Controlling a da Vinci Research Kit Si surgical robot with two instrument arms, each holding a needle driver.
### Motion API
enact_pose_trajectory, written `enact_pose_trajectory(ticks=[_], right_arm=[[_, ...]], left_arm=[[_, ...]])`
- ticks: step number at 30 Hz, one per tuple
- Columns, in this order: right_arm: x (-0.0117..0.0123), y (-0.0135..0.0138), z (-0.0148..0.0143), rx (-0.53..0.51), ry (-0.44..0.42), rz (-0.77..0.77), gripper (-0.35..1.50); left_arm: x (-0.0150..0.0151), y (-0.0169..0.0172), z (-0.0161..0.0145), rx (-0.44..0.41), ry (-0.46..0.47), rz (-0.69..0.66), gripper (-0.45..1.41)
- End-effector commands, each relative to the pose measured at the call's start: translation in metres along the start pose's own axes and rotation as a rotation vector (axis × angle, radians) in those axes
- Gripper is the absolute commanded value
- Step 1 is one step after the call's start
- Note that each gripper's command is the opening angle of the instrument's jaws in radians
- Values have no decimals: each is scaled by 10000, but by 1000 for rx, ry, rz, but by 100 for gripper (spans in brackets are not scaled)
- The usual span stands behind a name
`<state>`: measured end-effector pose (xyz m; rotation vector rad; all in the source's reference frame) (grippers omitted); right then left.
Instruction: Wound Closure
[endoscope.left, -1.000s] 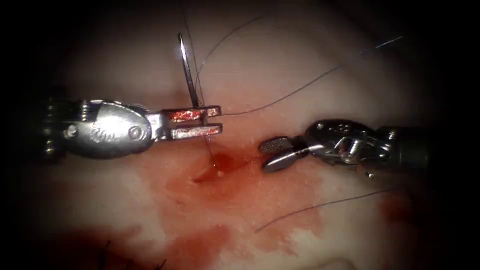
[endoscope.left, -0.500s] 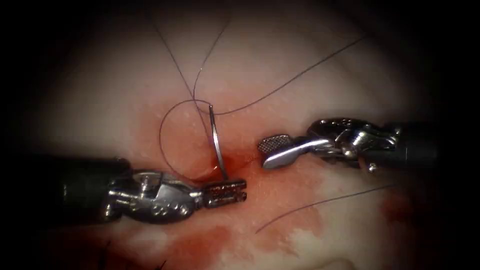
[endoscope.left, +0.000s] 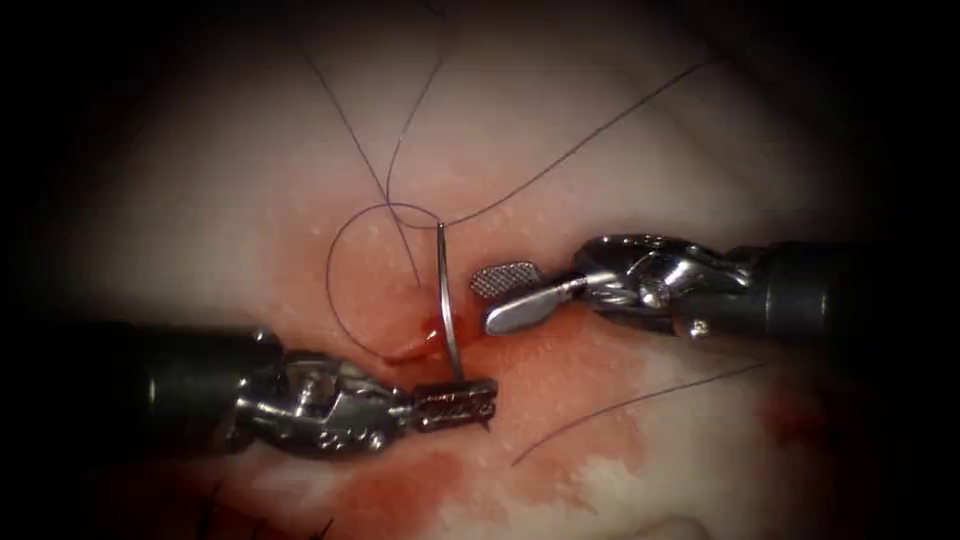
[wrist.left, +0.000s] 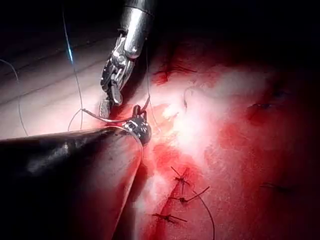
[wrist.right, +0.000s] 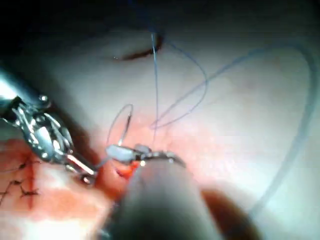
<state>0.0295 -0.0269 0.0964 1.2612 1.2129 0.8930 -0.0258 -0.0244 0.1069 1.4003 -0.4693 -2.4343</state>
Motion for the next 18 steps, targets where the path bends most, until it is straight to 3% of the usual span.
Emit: enact_pose_trajectory(ticks=[1,5,18], right_arm=[[4,3,13,10,3,-1,108],[12,0,21,46,34,23,103],[8,1,37,63,20,41,94]], left_arm=[[-2,3,7,-2,2,8,-45],[-5,7,9,-14,-5,36,-45],[-5,8,10,-22,-9,50,-45]])
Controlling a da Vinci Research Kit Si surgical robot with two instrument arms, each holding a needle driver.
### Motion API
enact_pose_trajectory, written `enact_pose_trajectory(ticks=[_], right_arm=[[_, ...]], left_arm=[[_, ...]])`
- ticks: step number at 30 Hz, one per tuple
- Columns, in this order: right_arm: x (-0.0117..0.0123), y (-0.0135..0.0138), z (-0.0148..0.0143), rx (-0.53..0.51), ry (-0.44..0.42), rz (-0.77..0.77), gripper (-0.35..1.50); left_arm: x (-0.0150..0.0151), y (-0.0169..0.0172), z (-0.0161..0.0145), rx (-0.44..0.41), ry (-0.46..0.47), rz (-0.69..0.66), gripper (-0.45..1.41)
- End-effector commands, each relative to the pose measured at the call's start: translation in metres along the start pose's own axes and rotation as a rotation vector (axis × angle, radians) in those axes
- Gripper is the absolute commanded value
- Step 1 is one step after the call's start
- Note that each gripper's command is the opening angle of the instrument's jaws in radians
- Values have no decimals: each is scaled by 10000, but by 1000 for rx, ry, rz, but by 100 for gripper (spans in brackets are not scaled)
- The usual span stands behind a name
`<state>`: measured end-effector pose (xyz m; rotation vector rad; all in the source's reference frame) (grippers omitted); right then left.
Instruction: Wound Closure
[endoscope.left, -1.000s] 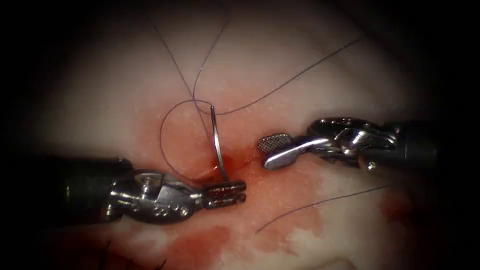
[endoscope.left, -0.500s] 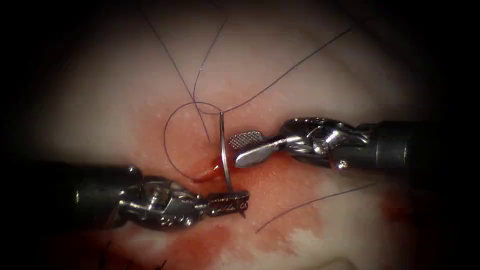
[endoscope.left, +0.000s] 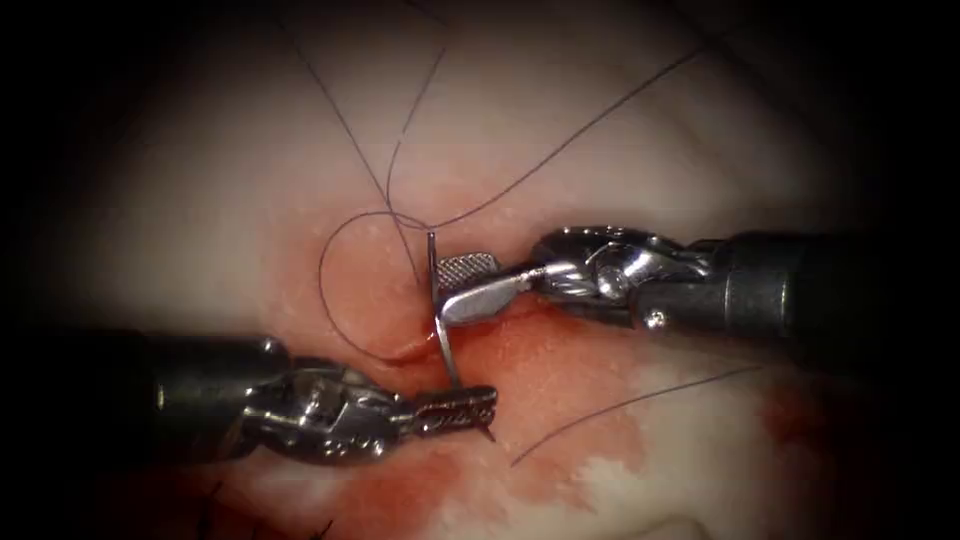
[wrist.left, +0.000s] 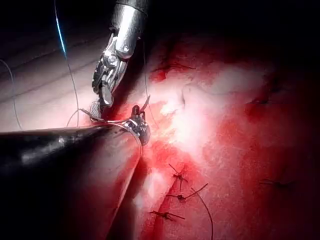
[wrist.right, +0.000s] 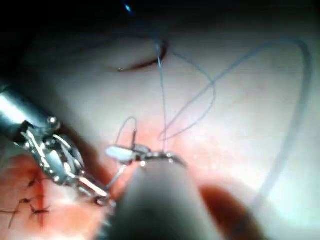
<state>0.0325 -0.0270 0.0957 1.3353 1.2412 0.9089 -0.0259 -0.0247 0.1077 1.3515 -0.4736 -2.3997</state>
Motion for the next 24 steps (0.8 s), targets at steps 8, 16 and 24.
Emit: enact_pose_trajectory(ticks=[8,16,24], right_arm=[[1,9,6,2,0,0,94],[-5,9,16,10,-15,2,91],[-3,16,14,31,-31,-1,-35]], left_arm=[[0,2,5,0,1,-2,-45],[1,1,5,0,1,4,-45],[2,1,5,0,1,9,-45]])
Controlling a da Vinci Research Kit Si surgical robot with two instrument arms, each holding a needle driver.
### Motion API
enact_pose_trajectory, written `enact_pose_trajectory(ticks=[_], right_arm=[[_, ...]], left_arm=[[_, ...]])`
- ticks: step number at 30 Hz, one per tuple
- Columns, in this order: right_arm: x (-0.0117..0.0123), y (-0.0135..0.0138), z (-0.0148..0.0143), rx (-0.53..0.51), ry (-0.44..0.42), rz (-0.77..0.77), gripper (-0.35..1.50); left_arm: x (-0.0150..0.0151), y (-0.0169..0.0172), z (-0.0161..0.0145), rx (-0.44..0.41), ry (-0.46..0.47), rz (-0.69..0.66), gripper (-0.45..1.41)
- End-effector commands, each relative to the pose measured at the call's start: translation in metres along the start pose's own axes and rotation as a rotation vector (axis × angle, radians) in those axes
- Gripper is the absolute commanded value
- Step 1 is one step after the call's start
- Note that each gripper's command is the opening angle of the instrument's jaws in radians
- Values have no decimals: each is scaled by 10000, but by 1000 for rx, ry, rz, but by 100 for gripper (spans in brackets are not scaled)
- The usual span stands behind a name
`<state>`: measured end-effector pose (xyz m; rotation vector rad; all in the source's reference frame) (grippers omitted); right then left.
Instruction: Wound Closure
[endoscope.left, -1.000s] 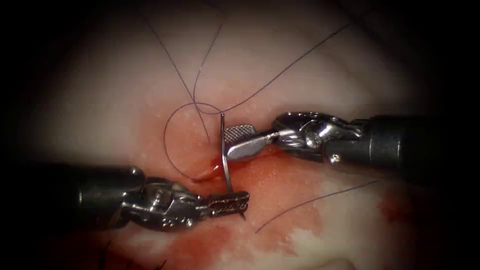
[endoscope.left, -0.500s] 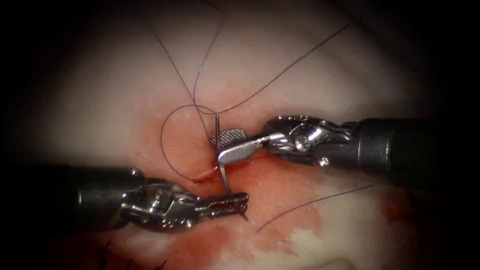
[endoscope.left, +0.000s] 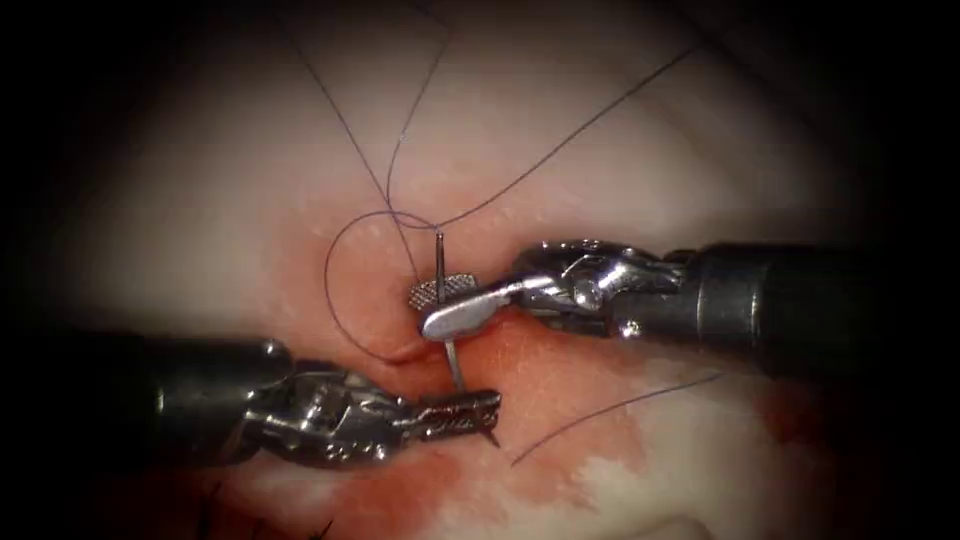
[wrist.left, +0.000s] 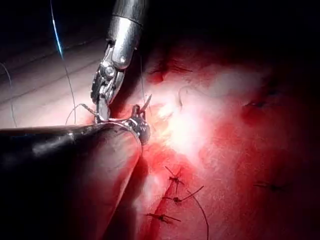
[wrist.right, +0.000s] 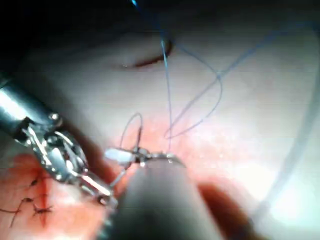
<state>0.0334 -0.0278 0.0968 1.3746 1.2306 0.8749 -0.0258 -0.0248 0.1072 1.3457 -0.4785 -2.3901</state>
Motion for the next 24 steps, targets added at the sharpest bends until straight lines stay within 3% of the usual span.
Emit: enact_pose_trajectory(ticks=[1,4,5,6,9,11,12,18,21,24], right_arm=[[5,5,5,0,0,-9,-35],[8,7,2,2,3,-32,-35],[8,7,1,-1,1,-50,-35],[9,8,0,-2,1,-86,-35],[11,13,-5,-4,2,-152,-35],[13,16,-9,-6,2,-200,-35],[16,19,-12,-10,4,-247,-35],[25,28,-26,-41,28,-436,-35],[28,29,-31,-53,33,-565,-35],[30,30,-32,-61,34,-683,-35]], left_arm=[[-1,3,8,1,0,-2,-45],[-1,1,8,0,0,2,-45],[-1,0,8,0,0,-22,-35],[-1,-2,8,-1,2,-94,29],[2,-8,7,-3,1,-248,59],[4,-13,6,-4,1,-323,54],[7,-16,4,-7,4,-374,42],[13,-18,-5,-29,36,-429,12],[12,-14,-8,-53,23,-519,-3],[6,-6,-6,-92,3,-674,-3]])
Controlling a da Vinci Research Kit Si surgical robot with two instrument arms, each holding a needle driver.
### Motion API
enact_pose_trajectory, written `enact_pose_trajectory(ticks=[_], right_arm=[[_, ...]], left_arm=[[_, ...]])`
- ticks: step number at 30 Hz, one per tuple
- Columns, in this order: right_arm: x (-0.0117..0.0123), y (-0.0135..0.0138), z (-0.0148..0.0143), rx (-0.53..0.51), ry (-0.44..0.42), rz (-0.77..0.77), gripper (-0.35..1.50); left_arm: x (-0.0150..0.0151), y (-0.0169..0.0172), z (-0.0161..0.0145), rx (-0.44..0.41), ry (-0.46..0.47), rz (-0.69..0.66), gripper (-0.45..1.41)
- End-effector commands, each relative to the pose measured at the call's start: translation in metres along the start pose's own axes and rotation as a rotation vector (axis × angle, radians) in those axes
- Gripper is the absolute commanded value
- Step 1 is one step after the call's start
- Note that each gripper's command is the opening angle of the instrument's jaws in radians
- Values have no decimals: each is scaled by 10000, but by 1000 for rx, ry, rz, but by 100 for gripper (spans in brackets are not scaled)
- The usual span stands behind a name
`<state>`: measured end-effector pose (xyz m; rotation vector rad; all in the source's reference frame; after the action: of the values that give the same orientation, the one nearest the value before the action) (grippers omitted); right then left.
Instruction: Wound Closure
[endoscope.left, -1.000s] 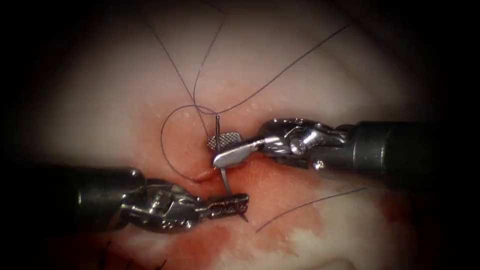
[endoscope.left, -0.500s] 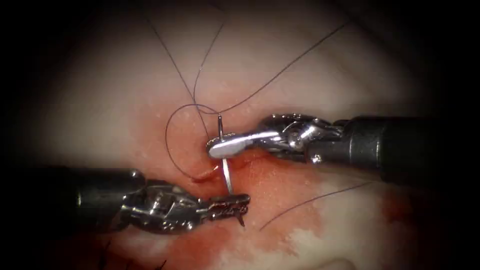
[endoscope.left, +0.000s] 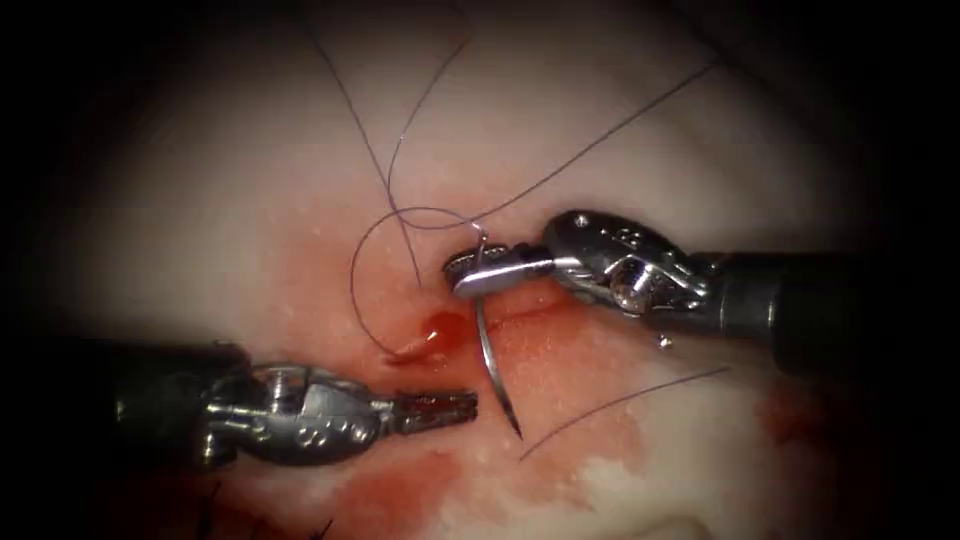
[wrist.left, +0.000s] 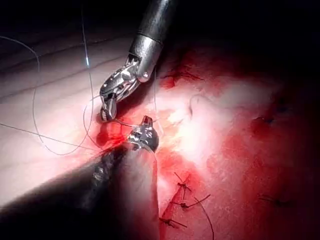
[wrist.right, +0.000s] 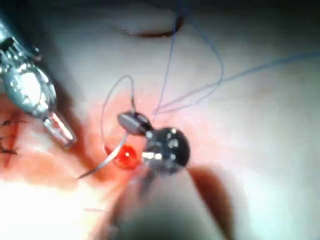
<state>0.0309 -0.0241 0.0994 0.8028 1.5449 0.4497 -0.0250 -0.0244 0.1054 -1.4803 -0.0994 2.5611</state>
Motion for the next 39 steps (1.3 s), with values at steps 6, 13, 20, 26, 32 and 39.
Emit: enact_pose_trajectory(ticks=[6,13,20,26,32,39], right_arm=[[0,3,7,1,25,-117,-35],[14,4,7,-6,56,-213,-35],[15,1,7,-6,57,-260,-35],[16,0,7,-9,58,-318,-35],[18,1,8,-18,59,-381,-35],[19,4,13,-27,60,-446,-35]], left_arm=[[-38,-5,25,-36,-64,-118,-5],[-70,-30,35,5,-165,-135,-21],[-84,-43,38,23,-219,-148,-25],[-113,-40,47,16,-281,-154,-30],[-127,-47,53,15,-298,-147,-33],[-150,-50,63,-1,-358,-127,-42]])
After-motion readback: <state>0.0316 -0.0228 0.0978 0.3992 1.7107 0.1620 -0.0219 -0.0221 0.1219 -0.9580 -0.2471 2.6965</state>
